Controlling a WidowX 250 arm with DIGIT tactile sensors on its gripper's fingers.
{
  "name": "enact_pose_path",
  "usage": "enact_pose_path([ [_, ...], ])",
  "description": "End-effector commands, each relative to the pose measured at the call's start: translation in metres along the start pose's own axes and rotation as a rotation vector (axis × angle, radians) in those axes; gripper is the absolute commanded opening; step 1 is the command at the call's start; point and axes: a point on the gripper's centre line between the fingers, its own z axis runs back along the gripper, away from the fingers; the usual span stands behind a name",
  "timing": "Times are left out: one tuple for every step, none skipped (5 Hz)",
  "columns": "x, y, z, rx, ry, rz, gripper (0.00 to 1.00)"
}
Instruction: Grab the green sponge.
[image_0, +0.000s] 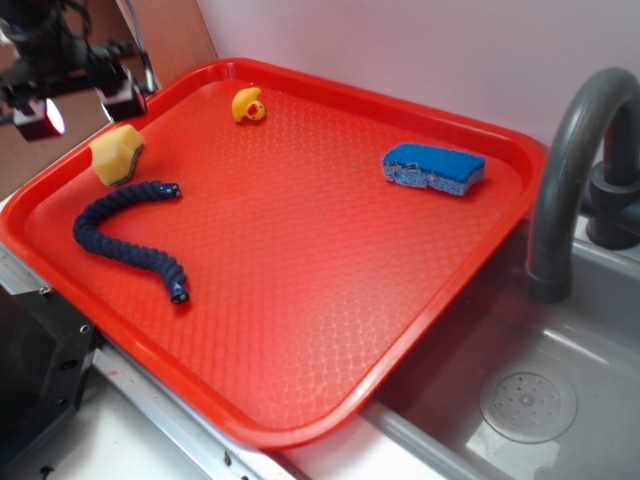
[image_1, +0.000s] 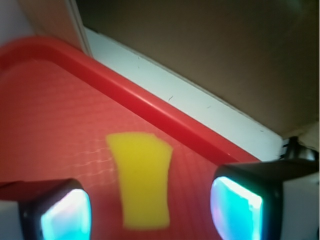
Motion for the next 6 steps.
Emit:
enact_pose_path([
  [0.003,0.004,-0.028,0.010,0.033,-0.038,1.00],
  [0.005,0.004,-0.033,-0.007,0.080,-0.040,1.00],
  [0.003,0.006,-0.033,0.007,0.090,-0.026,0.00],
  [0.002,0.007,-0.033,0.004,0.096,-0.024,0.00],
  [0.005,0.010,-0.023,0.006,0.088,-0.028,0.00],
  [0.024,0.015,0.019,-0.056,0.030,0.014,0.00],
])
